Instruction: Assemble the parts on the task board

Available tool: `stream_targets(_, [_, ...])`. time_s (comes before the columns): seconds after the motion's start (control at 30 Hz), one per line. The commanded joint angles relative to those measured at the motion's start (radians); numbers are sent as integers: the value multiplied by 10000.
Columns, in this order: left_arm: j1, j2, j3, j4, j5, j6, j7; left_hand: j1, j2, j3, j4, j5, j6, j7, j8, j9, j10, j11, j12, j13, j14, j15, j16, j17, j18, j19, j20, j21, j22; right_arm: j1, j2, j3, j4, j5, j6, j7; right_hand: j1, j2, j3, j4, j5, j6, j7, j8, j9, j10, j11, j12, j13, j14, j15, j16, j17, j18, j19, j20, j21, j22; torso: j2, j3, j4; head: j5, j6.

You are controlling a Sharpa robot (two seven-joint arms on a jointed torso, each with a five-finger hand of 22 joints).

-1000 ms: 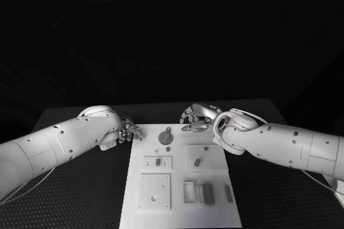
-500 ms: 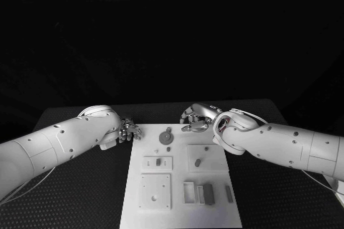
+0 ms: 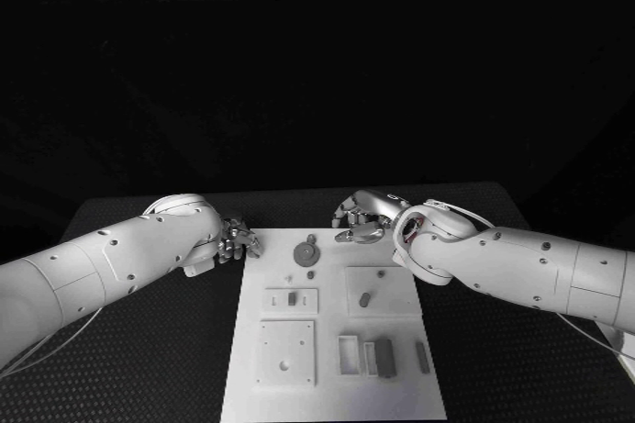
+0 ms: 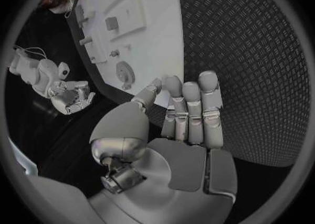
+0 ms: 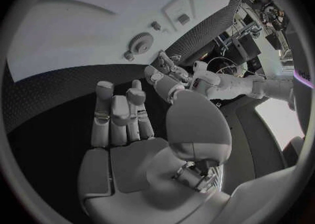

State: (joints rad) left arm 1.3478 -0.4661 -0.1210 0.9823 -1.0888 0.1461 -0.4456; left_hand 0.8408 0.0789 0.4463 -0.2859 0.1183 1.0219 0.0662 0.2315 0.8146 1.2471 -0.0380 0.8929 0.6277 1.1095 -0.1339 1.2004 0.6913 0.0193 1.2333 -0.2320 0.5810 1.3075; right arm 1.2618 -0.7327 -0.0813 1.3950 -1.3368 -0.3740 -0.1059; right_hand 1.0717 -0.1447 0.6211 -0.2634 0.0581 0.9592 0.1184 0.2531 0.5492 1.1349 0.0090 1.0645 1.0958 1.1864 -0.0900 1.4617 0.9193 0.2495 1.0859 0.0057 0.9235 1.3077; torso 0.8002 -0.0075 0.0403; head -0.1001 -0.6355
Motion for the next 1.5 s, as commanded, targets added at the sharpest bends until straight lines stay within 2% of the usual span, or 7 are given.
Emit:
stream_targets(0.03, [-3,2,1,14,114,-70,187,484,14,398,132,-328,141,-1,77,-1,57,-68,34,9,14,-88,59,-22,397,77,-13,37,206,-4,6,4,-2,-14,100,93,-93,30,18,22,-14,6,48,-36,-6,-37,20,25,-13,-58,-30,-47,7,123,17,-62,-55,154,-4,-2,-5,-10,-14])
stream_targets(0.07, [-3,-2,2,14,161,-159,184,735,-141,750,242,-640,213,-25,120,6,80,-92,33,4,32,-95,65,-27,406,96,-29,36,194,-4,4,4,-2,-14,101,93,-94,30,18,22,-14,6,48,-36,-6,-37,20,25,-13,-58,-30,-47,7,123,17,-62,-55,154,-4,-2,-5,-11,-15])
stream_targets(0.1, [-3,-4,2,10,202,-200,182,852,-273,1075,431,-615,301,-40,173,9,139,-110,41,-2,82,-99,83,-34,374,146,-14,59,196,-4,4,4,-3,-13,102,93,-95,30,18,22,-14,6,48,-36,-6,-37,20,25,-13,-58,-30,-47,7,123,17,-62,-55,154,-3,-1,-3,-16,-16])
stream_targets(0.47, [-53,-265,13,334,1332,-303,127,1127,-179,1551,424,-643,630,-155,475,114,374,-223,42,-38,258,-120,149,-47,361,254,-65,173,222,-11,1,4,-12,-12,108,99,-104,28,14,28,-15,8,49,-36,-5,-37,21,27,-13,-57,-30,-47,7,123,18,-61,-55,154,1,-3,-1,-31,-25])
stream_targets(0.7, [-52,-890,14,1577,2402,-219,-127,1072,-127,1550,418,-645,680,-188,578,167,425,-255,52,-37,303,-136,177,-42,353,284,-77,216,223,-13,-44,4,5,-9,120,90,-107,29,13,30,-14,8,49,-36,-5,-37,21,28,-13,-57,-30,-47,7,123,18,-61,-55,154,-8,2,18,-57,-56])
stream_targets(1.17, [-147,-1821,-26,3574,2325,-1110,-145,858,-107,1542,420,-626,837,-316,1001,416,471,-377,66,-30,354,-191,210,-43,347,307,-128,277,210,-13,-105,4,47,-3,129,84,-113,30,12,36,-14,9,49,-37,-5,-38,21,29,-14,-57,-30,-47,8,123,19,-60,-56,154,-2,3,6,-39,-98])
stream_targets(1.5, [-228,-2075,-297,4203,1792,-1399,-435,772,-130,1571,425,-624,828,-380,1337,593,492,-437,161,26,382,-268,300,-1,341,369,-180,361,220,-13,-119,4,59,-3,167,90,-111,27,13,34,-14,8,48,-37,-5,-38,20,31,-15,-57,-30,-47,8,123,18,-61,-57,154,0,2,11,-24,-123])
